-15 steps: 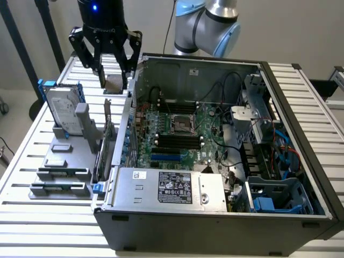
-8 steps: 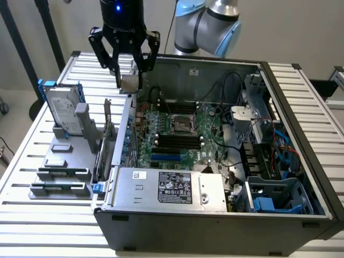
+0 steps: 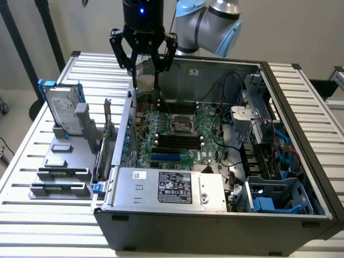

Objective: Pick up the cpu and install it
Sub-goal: 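Pick up the cpu and move it towards the insertion slot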

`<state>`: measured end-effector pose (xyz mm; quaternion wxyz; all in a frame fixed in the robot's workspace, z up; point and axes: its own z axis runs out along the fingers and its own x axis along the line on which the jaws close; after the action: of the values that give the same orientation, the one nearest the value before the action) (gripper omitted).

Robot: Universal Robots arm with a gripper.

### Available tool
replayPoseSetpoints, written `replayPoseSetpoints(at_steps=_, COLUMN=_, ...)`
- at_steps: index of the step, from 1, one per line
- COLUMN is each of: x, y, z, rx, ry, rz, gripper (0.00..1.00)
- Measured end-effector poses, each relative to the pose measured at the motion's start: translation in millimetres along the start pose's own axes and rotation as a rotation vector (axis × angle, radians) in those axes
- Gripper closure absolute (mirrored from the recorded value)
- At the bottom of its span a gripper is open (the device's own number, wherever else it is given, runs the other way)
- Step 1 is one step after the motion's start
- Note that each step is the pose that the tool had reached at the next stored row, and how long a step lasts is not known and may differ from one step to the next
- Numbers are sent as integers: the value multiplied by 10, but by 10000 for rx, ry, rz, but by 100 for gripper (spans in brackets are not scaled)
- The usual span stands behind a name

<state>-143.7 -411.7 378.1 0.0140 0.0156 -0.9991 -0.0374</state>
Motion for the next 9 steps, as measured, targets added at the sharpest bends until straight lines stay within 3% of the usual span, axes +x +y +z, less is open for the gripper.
replayPoseSetpoints(at_steps=3, x=-122, y=81, z=49, rx=16, ry=1, rz=0, gripper=45)
replayPoseSetpoints(at_steps=9, x=-264, y=238, z=167, rx=16, ry=0, rz=1, gripper=45)
